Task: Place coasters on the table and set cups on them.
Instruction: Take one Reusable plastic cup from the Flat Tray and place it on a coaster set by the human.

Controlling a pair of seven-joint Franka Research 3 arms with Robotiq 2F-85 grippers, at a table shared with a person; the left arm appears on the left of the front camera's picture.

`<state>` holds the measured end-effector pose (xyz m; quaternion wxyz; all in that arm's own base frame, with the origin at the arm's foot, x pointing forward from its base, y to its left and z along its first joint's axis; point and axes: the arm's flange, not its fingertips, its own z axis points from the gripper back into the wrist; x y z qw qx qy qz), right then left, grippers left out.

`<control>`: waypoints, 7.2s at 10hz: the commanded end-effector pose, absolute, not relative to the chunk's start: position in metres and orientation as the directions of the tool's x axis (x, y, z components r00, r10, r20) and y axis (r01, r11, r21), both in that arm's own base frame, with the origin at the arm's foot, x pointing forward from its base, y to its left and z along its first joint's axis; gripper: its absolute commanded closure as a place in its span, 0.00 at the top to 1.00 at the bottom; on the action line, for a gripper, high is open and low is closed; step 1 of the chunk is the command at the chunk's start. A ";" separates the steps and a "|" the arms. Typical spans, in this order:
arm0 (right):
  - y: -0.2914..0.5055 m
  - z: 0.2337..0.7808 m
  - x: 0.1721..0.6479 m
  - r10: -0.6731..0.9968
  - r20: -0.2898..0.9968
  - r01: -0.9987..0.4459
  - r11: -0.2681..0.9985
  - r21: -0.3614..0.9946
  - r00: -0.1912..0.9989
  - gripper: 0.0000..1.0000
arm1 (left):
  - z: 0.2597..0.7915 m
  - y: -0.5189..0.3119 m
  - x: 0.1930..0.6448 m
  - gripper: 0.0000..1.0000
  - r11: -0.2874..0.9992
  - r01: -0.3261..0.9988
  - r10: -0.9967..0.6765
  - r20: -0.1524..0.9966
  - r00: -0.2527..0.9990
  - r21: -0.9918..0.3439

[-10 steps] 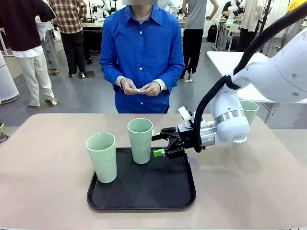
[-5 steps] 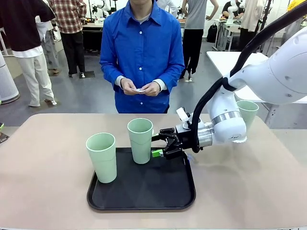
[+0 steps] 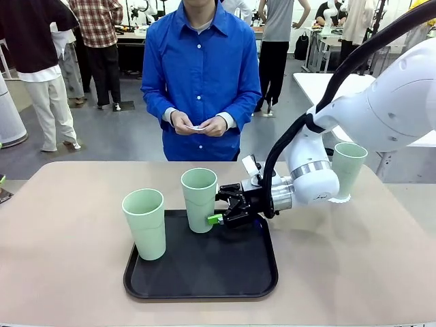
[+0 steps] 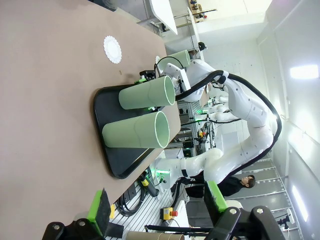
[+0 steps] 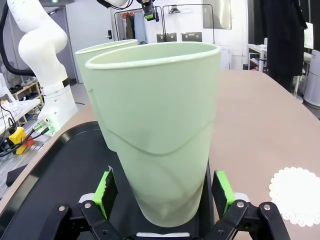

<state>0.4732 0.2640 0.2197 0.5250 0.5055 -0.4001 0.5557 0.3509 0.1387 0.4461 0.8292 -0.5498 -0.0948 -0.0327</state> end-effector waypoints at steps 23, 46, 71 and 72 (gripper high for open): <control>0.287 0.275 0.460 0.113 0.994 -0.983 -0.184 0.014 -0.007 0.00 | 0.447 0.139 0.349 1.00 0.382 0.168 0.051 0.202 0.978 -0.909; 0.274 0.336 0.603 0.090 0.984 -0.986 -0.055 0.158 0.153 0.79 | 0.447 0.139 0.349 1.00 0.382 0.168 0.051 0.202 0.978 -0.909; 0.277 0.230 0.666 0.162 0.977 -0.980 -0.124 0.158 0.137 0.79 | 0.447 0.139 0.349 1.00 0.382 0.168 0.051 0.202 0.978 -0.909; 0.279 0.227 0.664 0.163 0.977 -0.979 -0.128 0.156 0.135 0.79 | 0.447 0.139 0.349 1.00 0.382 0.168 0.051 0.202 0.978 -0.909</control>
